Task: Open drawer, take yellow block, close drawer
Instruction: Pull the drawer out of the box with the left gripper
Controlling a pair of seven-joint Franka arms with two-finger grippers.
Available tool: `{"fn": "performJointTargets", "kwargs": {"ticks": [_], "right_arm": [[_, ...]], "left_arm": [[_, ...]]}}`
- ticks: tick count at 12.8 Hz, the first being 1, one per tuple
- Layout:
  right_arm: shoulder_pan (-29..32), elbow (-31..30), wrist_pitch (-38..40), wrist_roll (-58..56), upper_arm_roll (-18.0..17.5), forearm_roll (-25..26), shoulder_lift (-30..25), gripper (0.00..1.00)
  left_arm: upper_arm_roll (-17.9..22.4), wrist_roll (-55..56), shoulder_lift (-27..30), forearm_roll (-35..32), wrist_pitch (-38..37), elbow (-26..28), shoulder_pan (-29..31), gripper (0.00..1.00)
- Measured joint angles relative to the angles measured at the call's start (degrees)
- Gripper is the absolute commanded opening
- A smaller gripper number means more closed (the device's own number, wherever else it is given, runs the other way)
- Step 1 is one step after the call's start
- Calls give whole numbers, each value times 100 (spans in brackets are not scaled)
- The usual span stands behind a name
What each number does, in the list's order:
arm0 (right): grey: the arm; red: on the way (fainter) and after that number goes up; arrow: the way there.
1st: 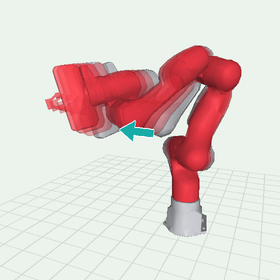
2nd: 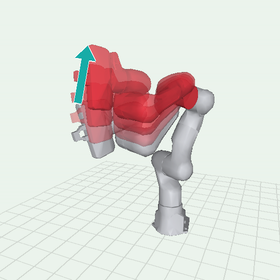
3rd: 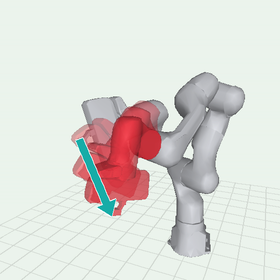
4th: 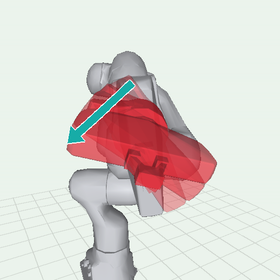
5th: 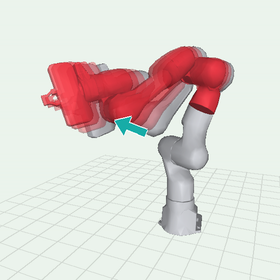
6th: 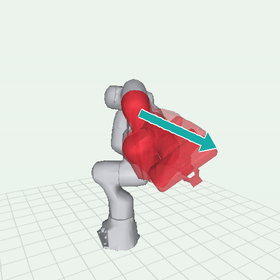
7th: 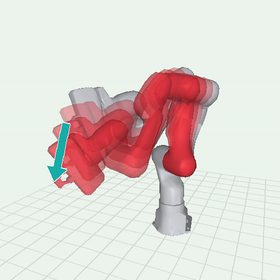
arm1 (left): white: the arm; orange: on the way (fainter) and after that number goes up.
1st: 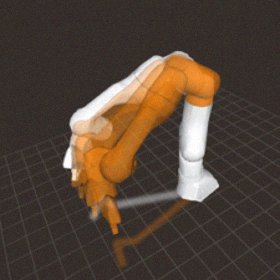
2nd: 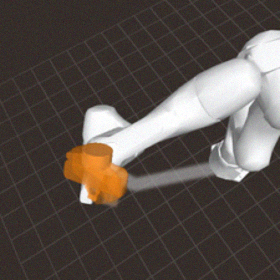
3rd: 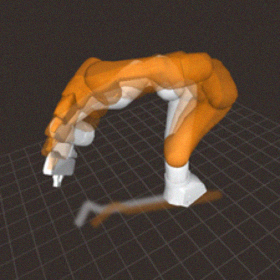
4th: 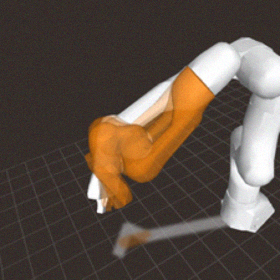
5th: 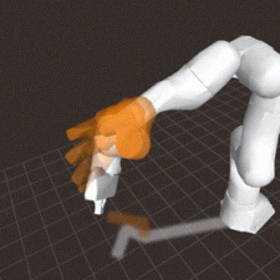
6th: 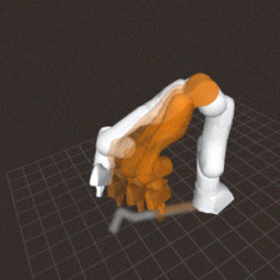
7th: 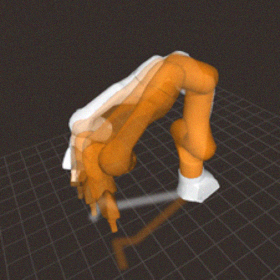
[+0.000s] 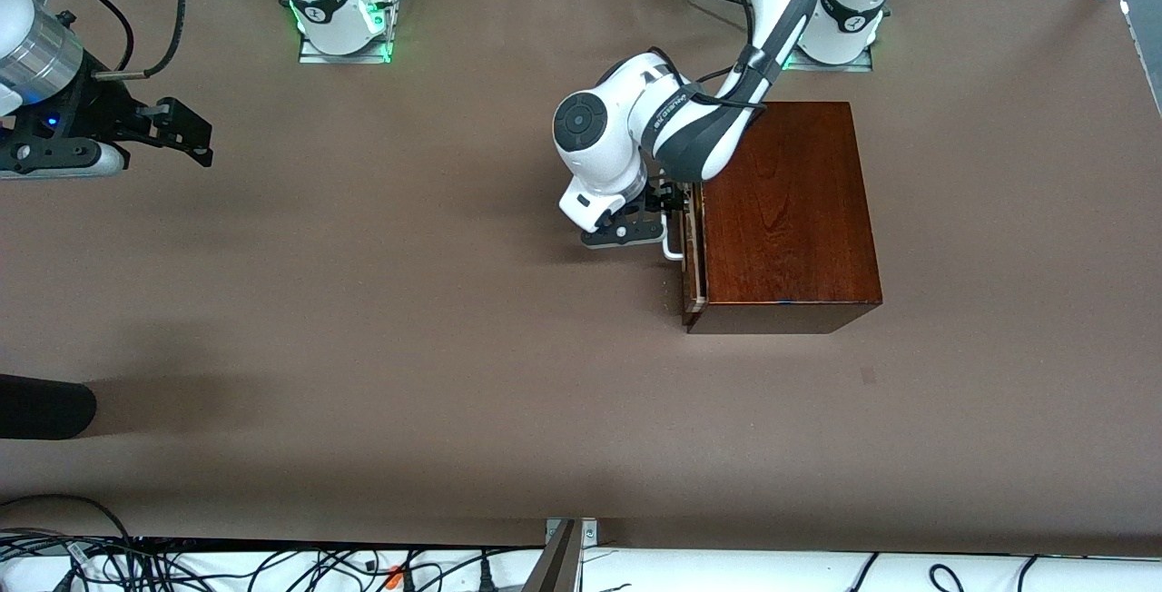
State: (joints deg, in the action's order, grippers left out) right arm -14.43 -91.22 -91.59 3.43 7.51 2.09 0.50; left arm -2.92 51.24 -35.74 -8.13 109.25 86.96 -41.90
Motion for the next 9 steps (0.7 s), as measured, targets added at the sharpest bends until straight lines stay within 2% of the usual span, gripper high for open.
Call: {"fn": "performJointTargets", "kwargs": {"ticks": [9], "right_arm": [[104,0,0,0,15,0,45,100]], "left_arm": [[-7,261,-14,259,474,-88,-194,100]]}}
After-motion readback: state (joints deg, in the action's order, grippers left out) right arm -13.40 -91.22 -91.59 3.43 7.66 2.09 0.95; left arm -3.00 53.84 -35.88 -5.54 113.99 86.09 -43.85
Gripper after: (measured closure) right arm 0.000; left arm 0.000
